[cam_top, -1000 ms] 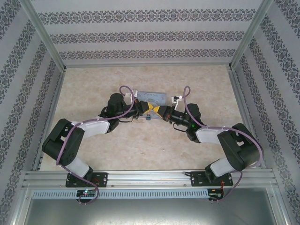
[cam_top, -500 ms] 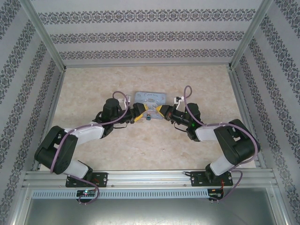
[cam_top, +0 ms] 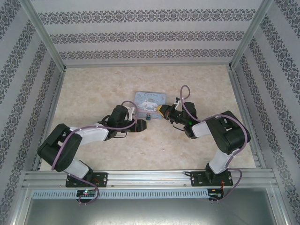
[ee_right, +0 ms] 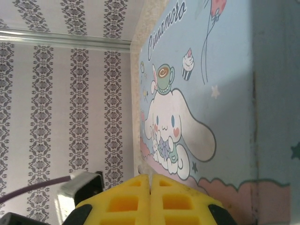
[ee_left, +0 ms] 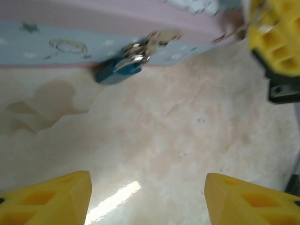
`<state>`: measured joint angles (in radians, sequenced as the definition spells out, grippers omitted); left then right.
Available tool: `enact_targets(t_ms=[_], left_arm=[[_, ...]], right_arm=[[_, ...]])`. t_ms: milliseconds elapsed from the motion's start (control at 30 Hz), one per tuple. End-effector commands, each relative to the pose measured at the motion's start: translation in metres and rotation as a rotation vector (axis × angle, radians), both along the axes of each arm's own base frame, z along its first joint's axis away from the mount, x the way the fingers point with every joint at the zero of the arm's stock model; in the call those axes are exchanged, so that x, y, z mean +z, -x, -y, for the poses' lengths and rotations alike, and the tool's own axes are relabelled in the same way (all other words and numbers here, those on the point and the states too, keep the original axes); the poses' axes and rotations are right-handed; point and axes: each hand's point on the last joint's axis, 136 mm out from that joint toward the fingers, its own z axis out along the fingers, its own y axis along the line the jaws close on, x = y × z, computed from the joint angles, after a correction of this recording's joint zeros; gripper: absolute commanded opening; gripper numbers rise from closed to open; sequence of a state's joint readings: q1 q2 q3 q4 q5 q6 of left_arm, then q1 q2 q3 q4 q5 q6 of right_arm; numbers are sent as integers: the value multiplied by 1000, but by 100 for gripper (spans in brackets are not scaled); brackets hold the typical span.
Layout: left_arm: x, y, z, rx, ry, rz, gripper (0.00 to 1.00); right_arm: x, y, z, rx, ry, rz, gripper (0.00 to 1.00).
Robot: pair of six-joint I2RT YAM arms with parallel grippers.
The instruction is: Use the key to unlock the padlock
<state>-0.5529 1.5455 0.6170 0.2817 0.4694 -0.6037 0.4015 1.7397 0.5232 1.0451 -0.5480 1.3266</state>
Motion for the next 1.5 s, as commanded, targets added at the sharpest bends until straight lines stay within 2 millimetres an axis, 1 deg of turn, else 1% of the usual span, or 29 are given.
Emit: enact_targets(t_ms=[0, 133, 333, 633, 1000, 1100, 1233, 1333, 1467], left_arm=[[-9, -10, 5, -29, -53, 101, 63], [-20, -26, 7, -11, -97, 151, 62], [-28, -49, 7, 20, -147, 239, 62], [-42, -67, 10, 34, -196, 298, 60], [-51, -81, 29, 35, -168, 315, 59], [-44, -82, 38, 27, -111, 315, 59], [-22, -84, 47, 41, 7, 315, 59], [-9, -87, 48, 68, 78, 311, 59], [-2, -91, 41, 121, 156, 295, 58]], right_arm=[[8, -14, 0, -29, -14, 47, 0], [4, -17, 2, -37, -16, 39, 0], [1, -23, 6, -45, -26, 30, 0], [-5, -31, 4, -27, -44, 11, 0], [-16, -39, -1, -18, -72, -27, 0], [-18, -40, -1, -17, -74, -35, 0], [-20, -41, -2, -21, -74, -43, 0], [-22, -40, -1, -23, -72, -46, 0], [-23, -40, -2, -23, -70, -47, 0]])
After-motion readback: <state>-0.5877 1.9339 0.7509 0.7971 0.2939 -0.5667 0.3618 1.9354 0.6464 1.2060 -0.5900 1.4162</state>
